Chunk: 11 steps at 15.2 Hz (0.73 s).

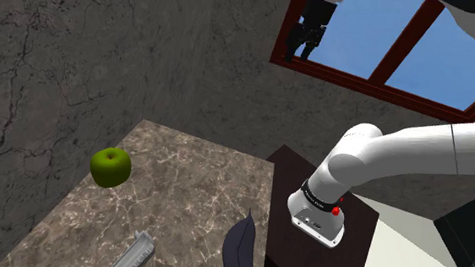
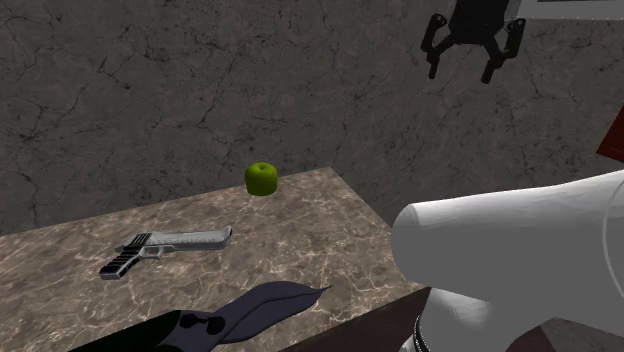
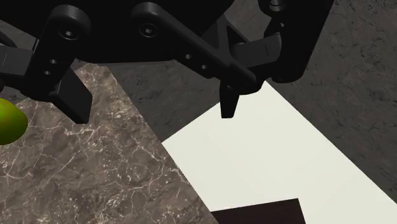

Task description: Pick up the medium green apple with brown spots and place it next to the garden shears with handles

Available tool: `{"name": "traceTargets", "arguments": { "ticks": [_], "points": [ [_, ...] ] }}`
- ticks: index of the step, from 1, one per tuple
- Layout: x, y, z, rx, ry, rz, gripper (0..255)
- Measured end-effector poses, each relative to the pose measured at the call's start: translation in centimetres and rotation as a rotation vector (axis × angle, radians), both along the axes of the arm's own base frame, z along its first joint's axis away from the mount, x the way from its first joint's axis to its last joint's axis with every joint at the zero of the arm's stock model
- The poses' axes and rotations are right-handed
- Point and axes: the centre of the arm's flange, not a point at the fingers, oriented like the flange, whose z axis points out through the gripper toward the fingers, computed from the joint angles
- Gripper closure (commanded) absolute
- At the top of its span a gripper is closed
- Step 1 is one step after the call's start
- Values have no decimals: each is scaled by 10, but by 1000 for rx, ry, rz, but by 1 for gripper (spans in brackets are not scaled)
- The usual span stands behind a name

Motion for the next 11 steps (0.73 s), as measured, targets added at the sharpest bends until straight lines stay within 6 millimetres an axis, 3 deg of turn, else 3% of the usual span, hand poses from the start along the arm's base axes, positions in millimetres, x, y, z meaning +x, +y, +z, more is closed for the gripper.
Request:
{"name": "traceTargets", "arguments": {
  "ticks": [2,4,11],
  "points": [
    [-2,6,-3,-2,-1,-12,0],
    [-7,26,-10,-8,-2,-55,0],
    [-14,116,-43,-36,-8,-246,0]
  ]
}}
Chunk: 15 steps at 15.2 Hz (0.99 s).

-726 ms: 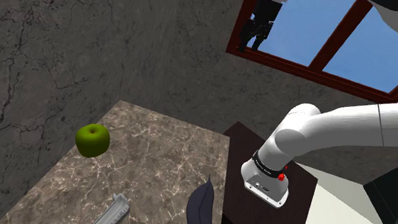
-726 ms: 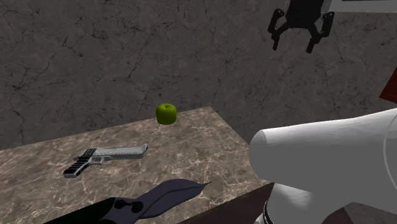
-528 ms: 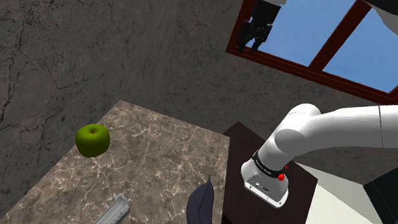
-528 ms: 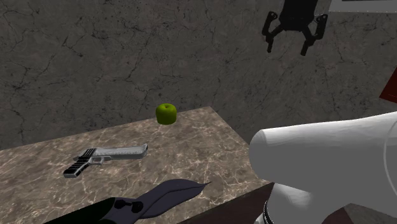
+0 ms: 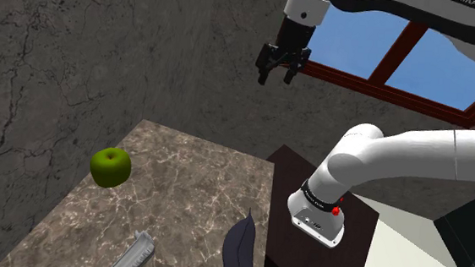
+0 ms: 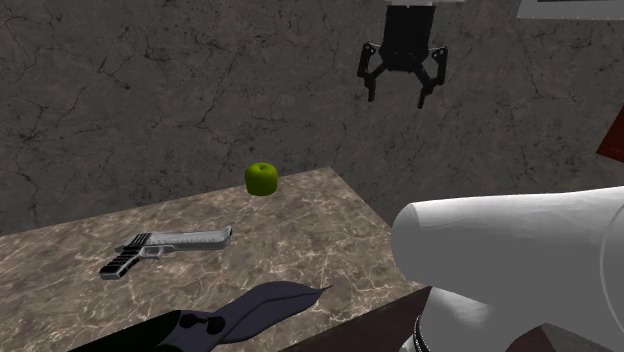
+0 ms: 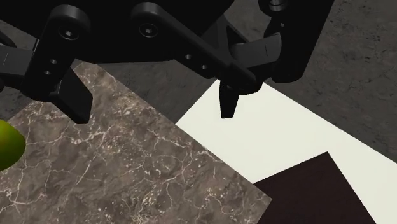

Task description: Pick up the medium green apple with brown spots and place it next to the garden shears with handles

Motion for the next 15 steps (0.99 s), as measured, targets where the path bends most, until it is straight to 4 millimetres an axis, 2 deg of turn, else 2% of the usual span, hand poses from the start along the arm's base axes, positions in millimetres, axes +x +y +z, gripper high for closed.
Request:
{"name": "traceTargets", "arguments": {
  "ticks": [7,15],
  "points": [
    [13,87,-39,-28,-5,-198,0],
    [45,180,-89,-61,-13,-422,0]
  ]
}}
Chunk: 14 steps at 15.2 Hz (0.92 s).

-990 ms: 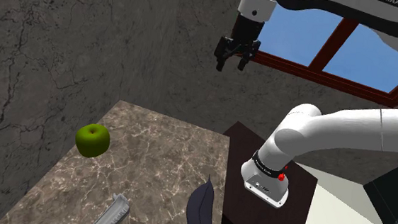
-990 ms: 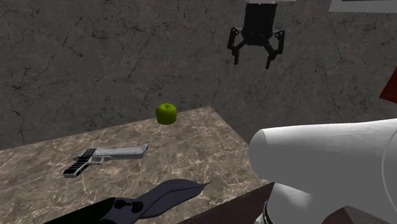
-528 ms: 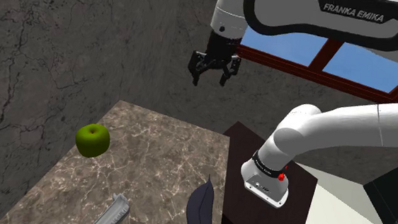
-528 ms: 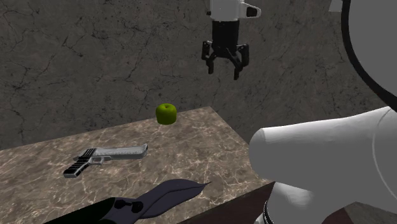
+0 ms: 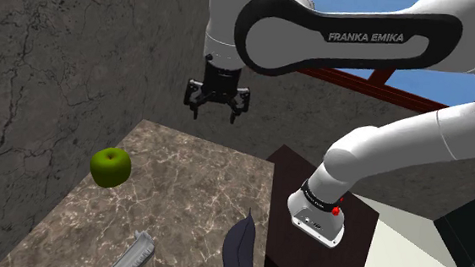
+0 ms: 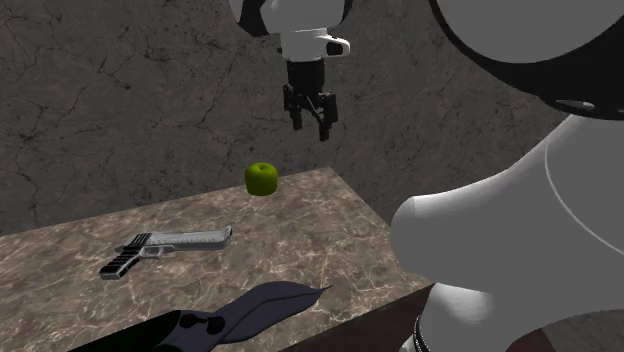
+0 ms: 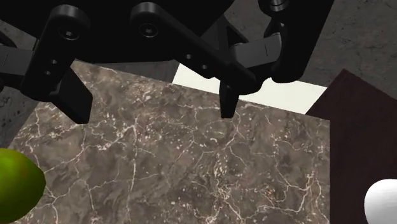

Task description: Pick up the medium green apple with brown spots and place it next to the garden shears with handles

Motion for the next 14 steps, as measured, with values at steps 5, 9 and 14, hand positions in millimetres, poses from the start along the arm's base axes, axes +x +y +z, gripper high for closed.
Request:
{"name": "traceTargets", "arguments": {
  "ticks": [5,9,14],
  "points": [
    [32,53,-28,-22,-4,-139,0],
    [63,94,-53,-40,2,-246,0],
    [108,137,-82,-47,-8,-391,0]
  ]
}}
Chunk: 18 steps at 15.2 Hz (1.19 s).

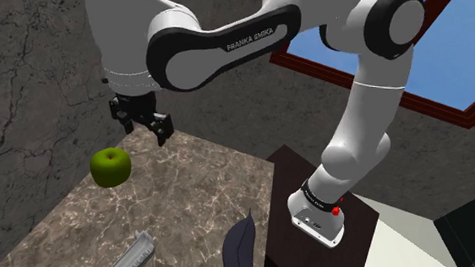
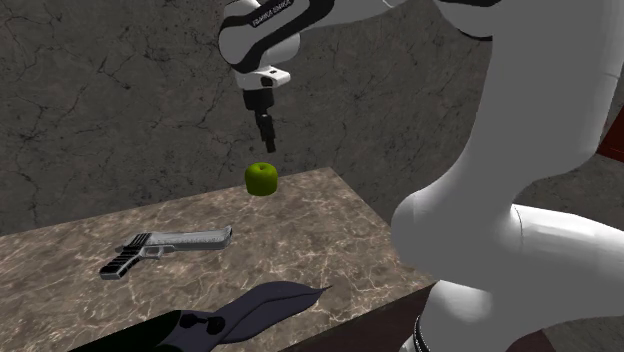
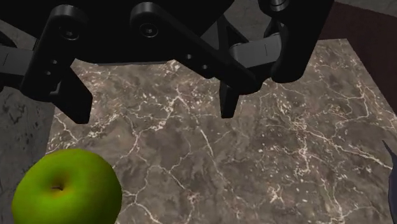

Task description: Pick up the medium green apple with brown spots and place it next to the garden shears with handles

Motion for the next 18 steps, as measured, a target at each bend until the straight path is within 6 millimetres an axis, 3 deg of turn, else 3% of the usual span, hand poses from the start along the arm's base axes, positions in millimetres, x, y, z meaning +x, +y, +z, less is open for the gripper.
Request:
{"name": "traceTargets", "arguments": {
  "ticks": [10,18],
  "points": [
    [100,64,-63,-43,-10,-277,0],
    [105,61,-104,-48,-11,-299,0]
  ]
}}
